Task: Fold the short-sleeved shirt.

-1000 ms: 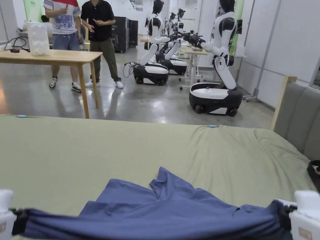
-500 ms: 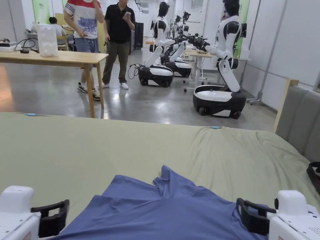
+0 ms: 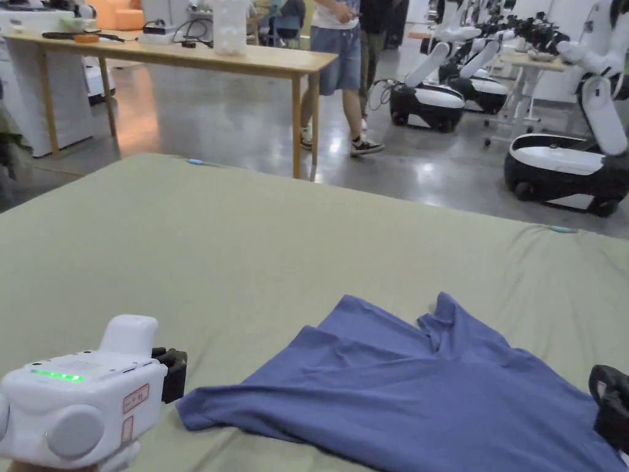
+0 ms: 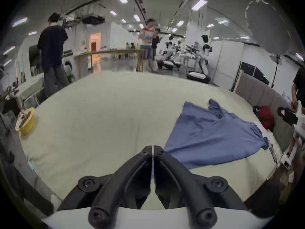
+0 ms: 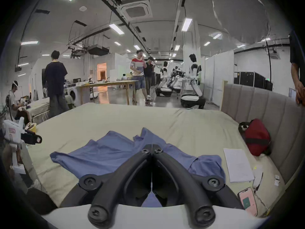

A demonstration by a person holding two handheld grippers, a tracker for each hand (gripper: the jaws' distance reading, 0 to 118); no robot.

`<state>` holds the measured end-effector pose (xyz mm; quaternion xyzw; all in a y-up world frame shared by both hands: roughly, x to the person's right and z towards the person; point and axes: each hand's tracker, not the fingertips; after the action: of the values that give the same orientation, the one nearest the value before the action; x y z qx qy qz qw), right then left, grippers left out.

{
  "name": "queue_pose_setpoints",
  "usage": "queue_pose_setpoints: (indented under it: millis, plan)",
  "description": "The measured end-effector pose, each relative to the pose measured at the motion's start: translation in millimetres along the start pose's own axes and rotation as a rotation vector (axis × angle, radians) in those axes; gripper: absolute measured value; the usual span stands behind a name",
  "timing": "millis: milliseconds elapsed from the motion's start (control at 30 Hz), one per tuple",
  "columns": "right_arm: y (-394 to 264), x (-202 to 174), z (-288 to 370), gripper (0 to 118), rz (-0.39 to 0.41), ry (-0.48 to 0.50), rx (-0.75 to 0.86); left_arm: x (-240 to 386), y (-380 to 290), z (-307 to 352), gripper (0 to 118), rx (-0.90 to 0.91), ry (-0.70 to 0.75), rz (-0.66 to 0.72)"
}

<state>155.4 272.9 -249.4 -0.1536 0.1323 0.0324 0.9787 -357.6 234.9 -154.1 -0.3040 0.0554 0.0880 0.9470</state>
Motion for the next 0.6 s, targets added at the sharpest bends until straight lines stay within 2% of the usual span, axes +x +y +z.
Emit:
queue_pose_setpoints:
  millis: [33,67,100,133,167,367,400,433,467,500,533,567,600]
  plan:
    - [-3,-1,-6,1,-0.003,0.004,-0.018,-9,-6,-9,7,-0.030,-0.010,-0.002]
    - [-7,-1,-12,1,-0.013,0.014,-0.043,-13,-12,-16,24,-0.056,0.004,-0.017]
    - [-10,-2,-17,1,-0.020,0.020,-0.060,-16,-17,-23,74,-0.069,0.010,-0.037]
    - [-7,-7,-16,1,-0.020,0.020,-0.067,-17,-21,-33,109,-0.082,-0.003,-0.039]
    - [-10,-9,-20,1,-0.018,0.022,-0.077,-23,-27,-49,118,-0.126,-0.029,-0.035]
    - [-26,-12,-42,1,-0.017,0.028,-0.143,-17,-29,-104,114,-0.162,-0.003,-0.111]
    - [-31,-9,-46,1,-0.013,0.023,-0.151,-16,-27,-112,104,-0.167,0.004,-0.117]
    - [-32,-7,-49,1,-0.010,0.020,-0.161,-15,-27,-121,88,-0.177,-0.001,-0.114]
    - [-32,-3,-53,1,-0.013,0.016,-0.176,-14,-25,-127,60,-0.197,-0.001,-0.116]
    - [-32,1,-59,1,-0.021,0.010,-0.191,-14,-25,-131,39,-0.249,-0.002,-0.132]
    - [-30,6,-66,1,-0.026,0.005,-0.206,-13,-25,-134,35,-0.272,-0.020,-0.143]
    - [-29,13,-75,1,-0.029,-0.001,-0.221,-1,-27,-127,23,-0.243,-0.008,-0.167]
    - [-27,20,-87,1,-0.028,-0.014,-0.239,2,-24,-123,2,-0.248,-0.013,-0.176]
